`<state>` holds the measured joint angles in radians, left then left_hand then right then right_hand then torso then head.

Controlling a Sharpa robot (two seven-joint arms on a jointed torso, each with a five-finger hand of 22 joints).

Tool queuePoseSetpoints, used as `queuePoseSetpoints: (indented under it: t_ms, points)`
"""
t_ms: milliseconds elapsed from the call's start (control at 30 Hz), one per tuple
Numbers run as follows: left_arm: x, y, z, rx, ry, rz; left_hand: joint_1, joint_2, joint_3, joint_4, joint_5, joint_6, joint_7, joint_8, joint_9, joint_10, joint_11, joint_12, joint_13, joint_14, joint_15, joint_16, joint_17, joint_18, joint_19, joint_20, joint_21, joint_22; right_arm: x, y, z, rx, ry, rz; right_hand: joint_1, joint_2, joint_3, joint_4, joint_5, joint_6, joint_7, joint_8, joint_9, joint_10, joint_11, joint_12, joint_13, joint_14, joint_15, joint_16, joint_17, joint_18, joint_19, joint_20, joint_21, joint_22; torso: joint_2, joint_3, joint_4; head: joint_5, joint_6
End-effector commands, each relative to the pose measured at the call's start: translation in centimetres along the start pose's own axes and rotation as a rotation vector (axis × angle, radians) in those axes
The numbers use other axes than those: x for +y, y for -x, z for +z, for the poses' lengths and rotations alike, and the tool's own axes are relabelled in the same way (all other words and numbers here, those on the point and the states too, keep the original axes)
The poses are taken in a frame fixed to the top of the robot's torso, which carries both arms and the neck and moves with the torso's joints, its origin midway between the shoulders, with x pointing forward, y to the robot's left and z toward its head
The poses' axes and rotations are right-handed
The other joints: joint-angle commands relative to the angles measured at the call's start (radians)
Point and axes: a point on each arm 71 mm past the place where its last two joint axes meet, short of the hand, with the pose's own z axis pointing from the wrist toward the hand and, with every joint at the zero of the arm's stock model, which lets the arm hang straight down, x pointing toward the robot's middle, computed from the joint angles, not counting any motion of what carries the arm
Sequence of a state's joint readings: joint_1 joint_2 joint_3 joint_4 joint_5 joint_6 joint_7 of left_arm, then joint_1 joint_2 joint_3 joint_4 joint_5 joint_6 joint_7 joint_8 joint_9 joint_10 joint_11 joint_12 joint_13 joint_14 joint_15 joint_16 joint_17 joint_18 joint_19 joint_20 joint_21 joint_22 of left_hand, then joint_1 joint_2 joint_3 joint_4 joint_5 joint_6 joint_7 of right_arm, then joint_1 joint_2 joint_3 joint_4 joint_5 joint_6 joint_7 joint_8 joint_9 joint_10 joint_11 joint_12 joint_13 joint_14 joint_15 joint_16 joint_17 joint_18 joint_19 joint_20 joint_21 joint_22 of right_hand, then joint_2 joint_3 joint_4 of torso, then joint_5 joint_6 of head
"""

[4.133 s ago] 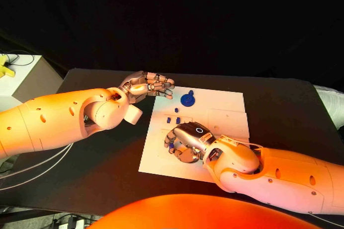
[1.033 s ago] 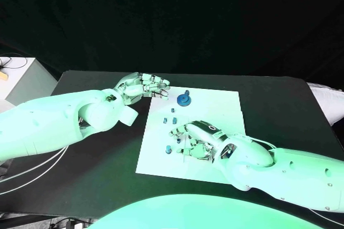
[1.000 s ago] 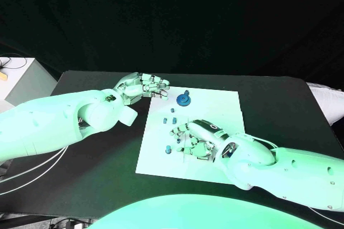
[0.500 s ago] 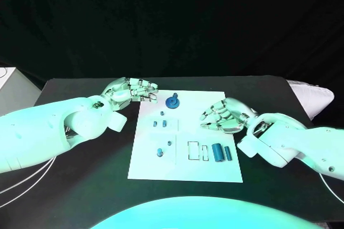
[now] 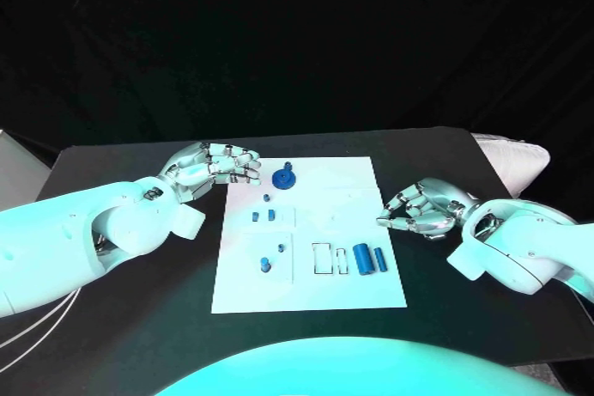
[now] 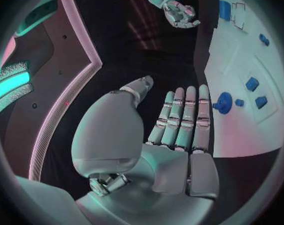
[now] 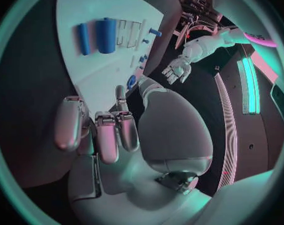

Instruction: Assemble the parts on the task board

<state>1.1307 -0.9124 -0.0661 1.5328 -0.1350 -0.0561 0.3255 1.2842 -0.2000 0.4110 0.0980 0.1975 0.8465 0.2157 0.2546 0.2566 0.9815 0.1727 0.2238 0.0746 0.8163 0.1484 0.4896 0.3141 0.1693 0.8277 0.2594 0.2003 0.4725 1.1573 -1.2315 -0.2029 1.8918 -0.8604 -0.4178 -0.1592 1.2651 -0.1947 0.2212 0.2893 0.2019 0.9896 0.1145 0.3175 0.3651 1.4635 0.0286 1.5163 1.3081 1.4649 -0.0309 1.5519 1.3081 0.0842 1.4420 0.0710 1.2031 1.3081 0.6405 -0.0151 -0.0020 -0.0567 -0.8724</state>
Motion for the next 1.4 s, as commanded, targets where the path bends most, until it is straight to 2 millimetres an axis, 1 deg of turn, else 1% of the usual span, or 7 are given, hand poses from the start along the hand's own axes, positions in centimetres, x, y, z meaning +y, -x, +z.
queuePoseSetpoints:
  t_ms: [33,100,200,567,867,1133,1400]
  points:
    - [-0.1,-0.5,-0.1,0.038,-0.034,-0.018,0.008,0.001,-0.007,0.001,0.005,0.003,0.0,0.007,0.0,0.008,-0.002,0.006,0.001,0.003,-0.007,-0.004,0.0,0.012,0.002,0.003,-0.004,-0.002,-0.6,-0.5,-0.4,0.02,-0.067,-0.141,-0.054,0.008,-0.038,0.002,0.012,-0.012,0.0,-0.003,-0.003,0.052,0.007,0.008,0.177,0.099,-0.002,0.009,0.23,-0.016,0.014,-0.001,0.025,0.085,-0.005,-0.0009,-0.0018,-0.005,0.0]
    - [0.0,-0.6,-0.1,0.042,-0.037,-0.024,0.01,0.002,-0.007,0.0,0.005,0.003,0.0,0.007,-0.001,0.008,-0.003,0.006,0.001,0.004,-0.008,-0.005,0.0,0.012,0.002,0.003,-0.005,-0.002,-0.8,-0.8,-0.5,0.029,-0.087,-0.17,-0.122,0.025,-0.081,0.003,0.034,-0.008,-0.003,0.0,-0.002,0.06,0.006,0.013,0.19,0.102,-0.003,0.014,0.246,-0.02,0.021,0.0,0.048,0.1,-0.005,-0.0008,-0.0003,-0.012,0.001]
    - [0.0,-0.7,-0.1,0.051,-0.041,-0.027,-0.011,-0.007,-0.043,0.022,-0.008,0.0,-0.001,0.006,-0.002,0.011,-0.003,0.005,-0.001,0.014,-0.009,-0.019,0.0,0.012,0.01,0.003,-0.016,-0.015,-1.0,-1.3,-0.4,0.034,-0.105,-0.211,-0.145,0.034,-0.122,0.003,0.014,0.001,-0.007,0.009,0.003,0.069,0.002,0.021,0.205,0.106,-0.005,0.019,0.263,-0.024,0.029,-0.002,0.069,0.113,-0.003,-0.0011,0.0028,-0.011,0.004]
    - [0.0,-1.0,-0.2,0.069,-0.045,-0.03,-0.01,-0.003,-0.1,0.048,-0.02,-0.005,-0.011,0.007,-0.004,0.03,-0.009,0.006,0.0,0.027,-0.012,-0.041,0.001,0.013,0.025,0.002,-0.033,-0.034,-1.4,-3.4,0.2,0.038,-0.104,-0.293,-0.098,0.045,-0.171,-0.001,0.045,0.009,-0.013,0.025,0.014,0.07,-0.003,0.02,0.208,0.106,-0.009,0.019,0.263,-0.024,0.029,-0.006,0.072,0.119,-0.001,-0.002,0.0008,-0.007,0.002]
    - [0.0,-1.2,-0.3,0.085,-0.048,-0.047,-0.009,0.007,-0.119,0.061,-0.019,-0.009,-0.004,0.006,-0.006,0.027,-0.006,0.0,-0.001,0.031,-0.011,-0.049,0.002,0.013,0.034,0.001,-0.037,-0.041,-1.0,-5.8,0.6,0.07,-0.063,-0.326,-0.092,0.044,-0.183,0.001,0.054,0.011,-0.014,0.029,0.017,0.064,-0.004,0.014,0.2,0.106,-0.01,0.019,0.262,-0.022,0.025,-0.006,0.062,0.115,-0.001,0.0008,-0.0006,0.0,0.0]
    - [0.0,-1.3,-0.3,0.094,-0.045,-0.051,-0.008,0.01,-0.121,0.063,-0.018,-0.009,-0.003,0.006,-0.006,0.027,-0.006,-0.001,-0.002,0.032,-0.011,-0.05,0.003,0.013,0.036,0.001,-0.038,-0.042,-0.6,-6.5,1.0,0.074,-0.044,-0.354,-0.092,0.044,-0.19,0.002,0.056,0.01,-0.014,0.03,0.018,0.062,-0.004,0.012,0.197,0.105,-0.01,0.018,0.261,-0.022,0.025,-0.006,0.061,0.115,0.0,0.0004,-0.0016,0.012,0.0]
    - [0.1,-1.4,-0.2,0.103,-0.04,-0.052,-0.003,0.013,-0.128,0.066,-0.016,-0.01,0.001,0.005,-0.007,0.023,-0.003,-0.005,-0.002,0.033,-0.01,-0.053,0.004,0.013,0.039,0.0,-0.04,-0.045,-0.6,-7.1,1.4,0.086,-0.042,-0.376,-0.092,0.044,-0.192,0.002,0.056,0.01,-0.014,0.03,0.019,0.062,-0.004,0.011,0.196,0.105,-0.01,0.018,0.26,-0.022,0.024,-0.006,0.059,0.114,0.0,-0.0002,-0.0013,0.014,0.0]
